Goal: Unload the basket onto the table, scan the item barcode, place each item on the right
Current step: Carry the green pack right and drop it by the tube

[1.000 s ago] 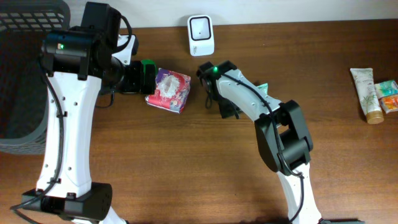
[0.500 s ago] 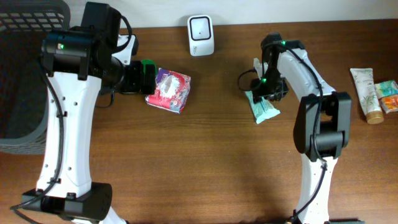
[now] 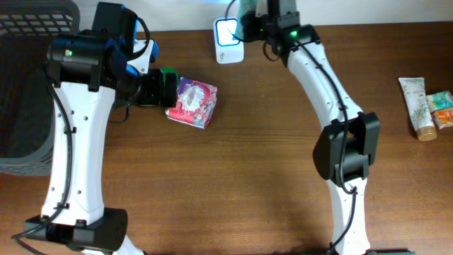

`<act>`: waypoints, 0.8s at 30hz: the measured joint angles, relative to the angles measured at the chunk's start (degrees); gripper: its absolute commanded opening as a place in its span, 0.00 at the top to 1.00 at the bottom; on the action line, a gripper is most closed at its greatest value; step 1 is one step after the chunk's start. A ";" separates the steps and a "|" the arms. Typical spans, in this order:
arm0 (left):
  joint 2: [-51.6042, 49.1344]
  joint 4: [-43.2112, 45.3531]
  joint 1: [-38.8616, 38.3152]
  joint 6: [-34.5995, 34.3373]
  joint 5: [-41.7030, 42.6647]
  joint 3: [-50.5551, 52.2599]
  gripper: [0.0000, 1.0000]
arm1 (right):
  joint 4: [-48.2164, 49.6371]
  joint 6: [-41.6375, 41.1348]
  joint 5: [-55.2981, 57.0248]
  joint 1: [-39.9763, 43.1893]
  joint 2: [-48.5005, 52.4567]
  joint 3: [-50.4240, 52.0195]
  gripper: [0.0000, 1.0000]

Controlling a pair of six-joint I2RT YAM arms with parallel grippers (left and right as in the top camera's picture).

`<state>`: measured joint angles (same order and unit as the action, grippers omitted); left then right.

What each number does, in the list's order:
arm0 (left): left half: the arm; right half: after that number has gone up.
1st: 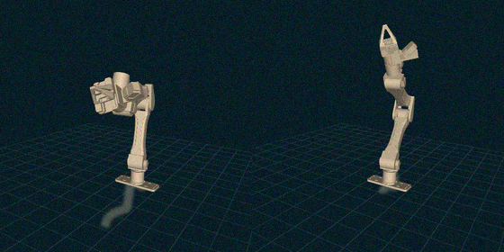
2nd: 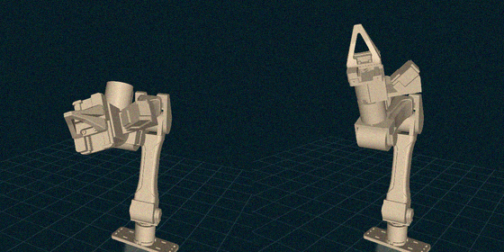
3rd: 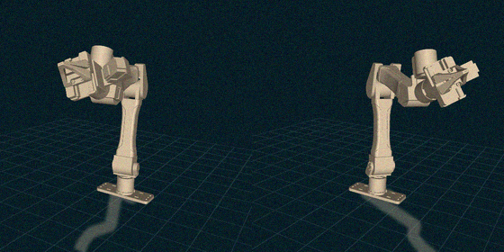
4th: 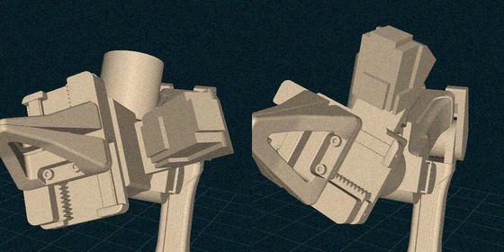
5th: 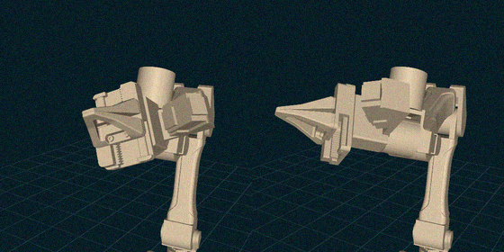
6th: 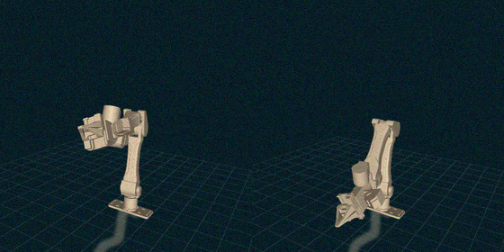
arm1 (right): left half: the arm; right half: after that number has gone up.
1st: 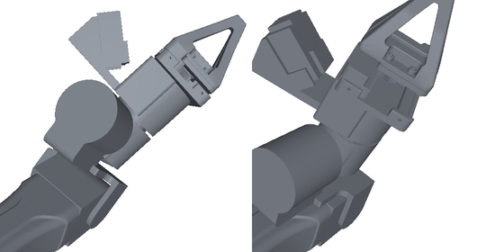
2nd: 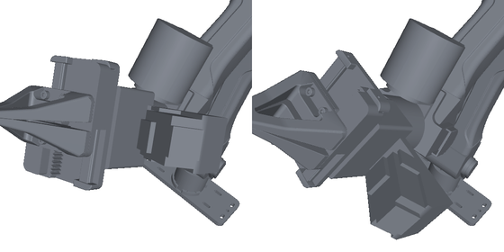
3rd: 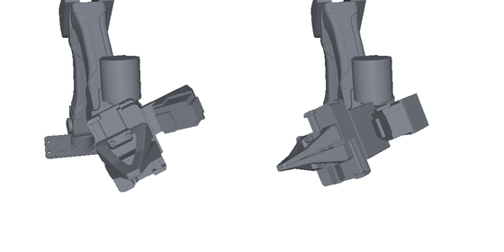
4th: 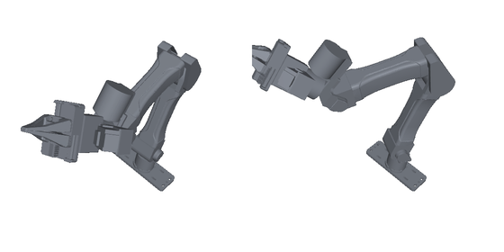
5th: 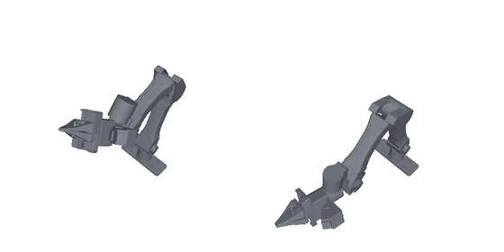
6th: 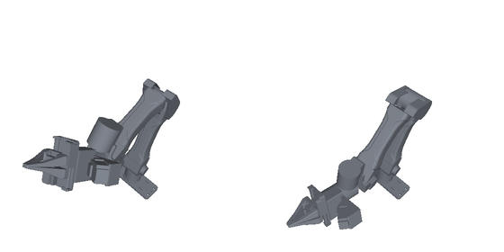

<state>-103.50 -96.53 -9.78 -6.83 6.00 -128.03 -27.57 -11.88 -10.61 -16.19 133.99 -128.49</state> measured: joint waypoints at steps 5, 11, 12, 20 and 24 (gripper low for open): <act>0.00 0.00 0.00 0.00 0.00 0.00 0.01 | 10.64 -4.11 -0.07 -3.91 10.45 -0.31 0.85; 0.00 -0.02 0.00 0.00 -0.02 0.00 0.01 | 6.54 -6.34 0.59 -3.04 12.68 -0.98 0.86; 0.00 0.02 0.00 0.00 0.00 0.00 0.01 | 4.35 -6.36 0.59 -2.16 12.63 -1.75 0.86; 0.00 -0.02 0.00 0.00 0.00 0.00 0.01 | -28.79 -3.74 0.83 21.49 2.51 -10.91 0.91; 0.00 -0.07 0.00 0.00 0.00 0.00 0.01 | -43.63 16.04 3.30 37.55 2.54 -9.16 0.90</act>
<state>-103.50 -96.60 -9.78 -6.83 6.00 -128.03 -71.20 4.16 -7.31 21.37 136.53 -137.64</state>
